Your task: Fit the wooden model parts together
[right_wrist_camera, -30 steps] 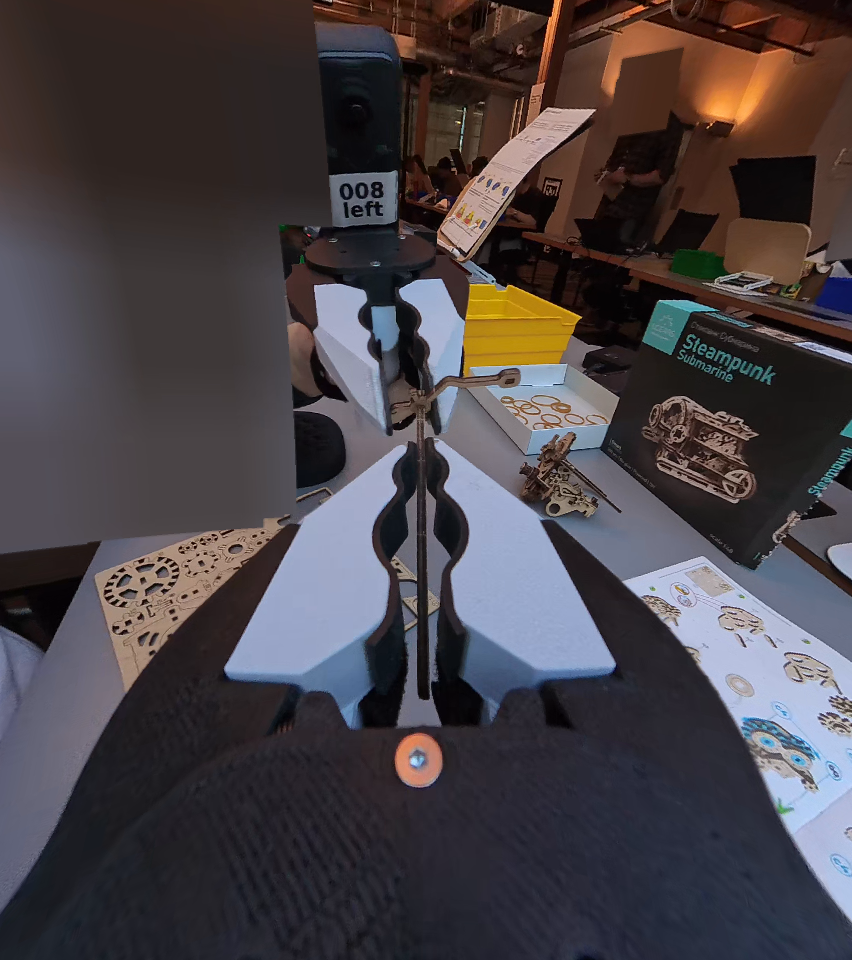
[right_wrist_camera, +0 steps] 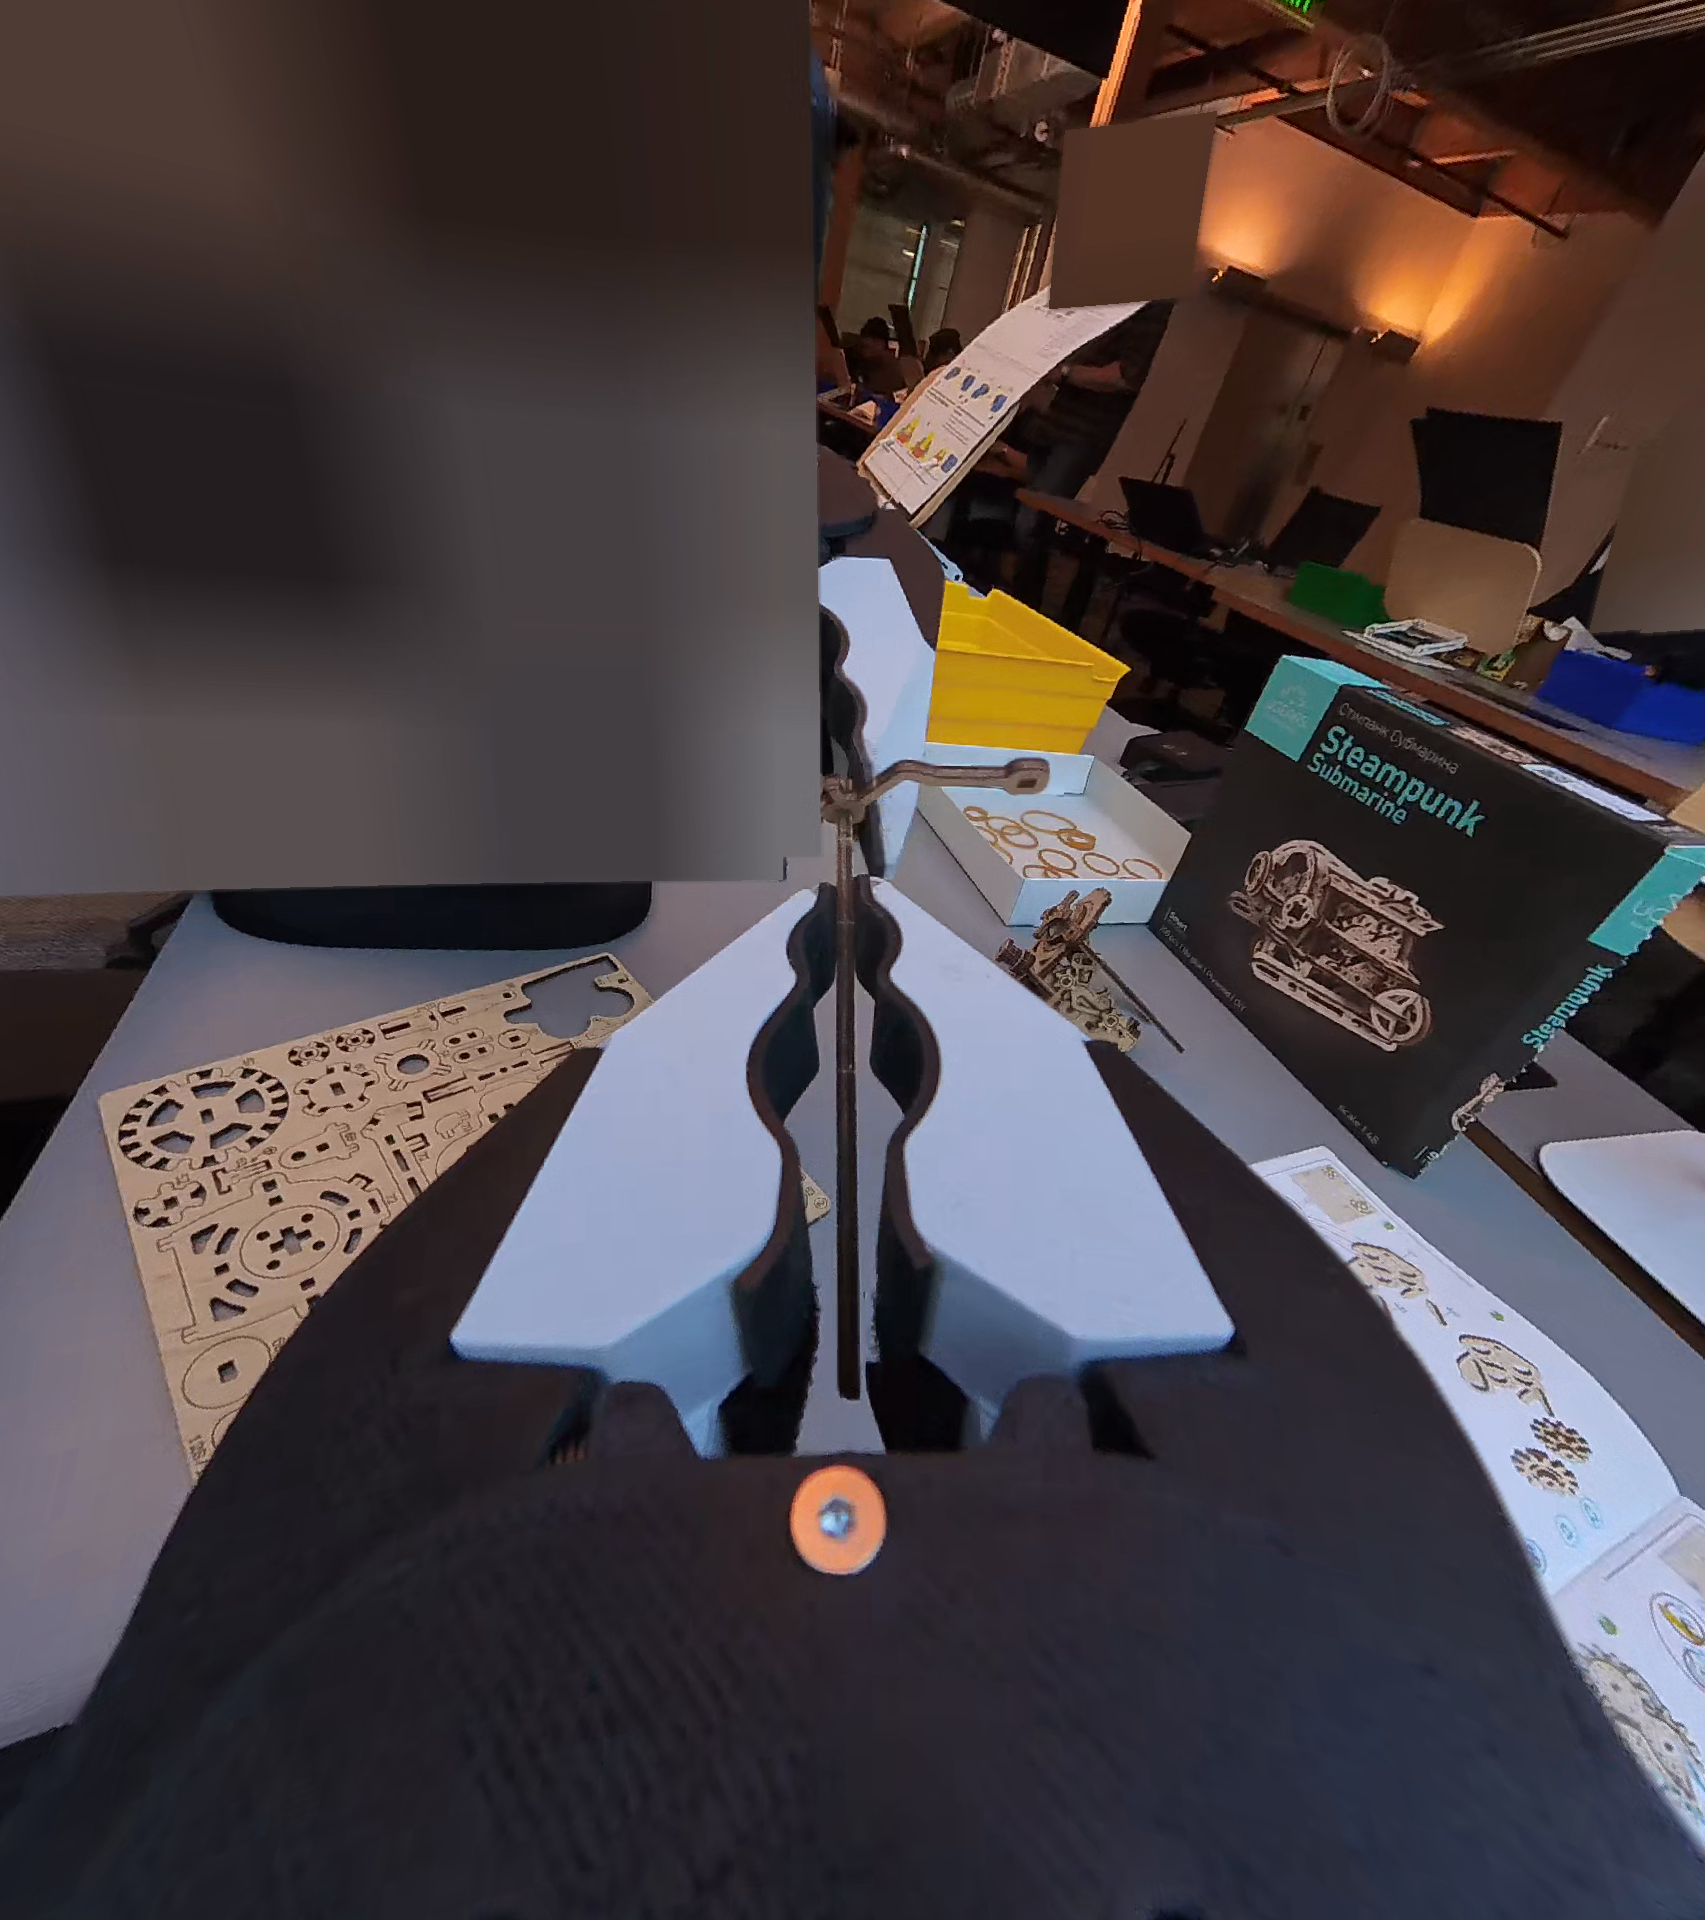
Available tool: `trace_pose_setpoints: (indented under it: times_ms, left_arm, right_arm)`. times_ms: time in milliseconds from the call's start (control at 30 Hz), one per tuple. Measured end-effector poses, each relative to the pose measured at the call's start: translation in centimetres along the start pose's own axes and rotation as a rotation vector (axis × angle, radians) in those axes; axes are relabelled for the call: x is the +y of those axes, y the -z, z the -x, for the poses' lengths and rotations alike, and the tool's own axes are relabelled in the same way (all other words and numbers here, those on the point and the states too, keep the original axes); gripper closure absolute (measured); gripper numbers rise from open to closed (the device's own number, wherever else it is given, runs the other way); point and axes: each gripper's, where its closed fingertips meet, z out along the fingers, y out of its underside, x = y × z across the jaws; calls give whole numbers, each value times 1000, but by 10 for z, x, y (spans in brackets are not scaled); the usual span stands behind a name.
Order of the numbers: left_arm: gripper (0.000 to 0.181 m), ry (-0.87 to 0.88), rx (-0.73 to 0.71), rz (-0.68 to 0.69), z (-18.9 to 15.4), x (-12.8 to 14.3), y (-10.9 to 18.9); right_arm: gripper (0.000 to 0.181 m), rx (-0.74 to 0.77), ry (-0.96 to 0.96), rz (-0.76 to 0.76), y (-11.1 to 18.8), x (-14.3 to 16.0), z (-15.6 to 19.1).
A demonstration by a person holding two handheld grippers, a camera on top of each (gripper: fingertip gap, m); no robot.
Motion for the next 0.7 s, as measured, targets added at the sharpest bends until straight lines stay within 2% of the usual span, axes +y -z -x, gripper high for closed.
trace_pose_setpoints:
  times_ms: [67, 167, 200, 467, 567, 633, 700]
  left_arm:
    - [164, 14, 11, -17, -2, -3, -1]
    - [169, 13, 11, 1, -2, 0, -2]
    - [174, 3, 2, 2, -1, 0, -1]
    - [174, -20, 9, 10, -4, -2, -1]
    - [174, -17, 18, 20, -5, -2, -1]
    - [173, -51, 6, 48, -5, 2, 0]
    - [173, -125, -32, 68, -5, 4, 1]
  right_arm:
    - [180, 15, 54, 24, -2, 3, 2]
    - [180, 50, 128, 54, -5, 6, 2]
    - [180, 44, 127, 55, -5, 6, 3]
    - [179, 44, 191, 47, -1, 3, 5]
    - [180, 26, 152, 44, -1, 3, 6]
    - [180, 5, 94, 52, -3, 5, 7]
    - [180, 27, 154, 57, -5, 6, 8]
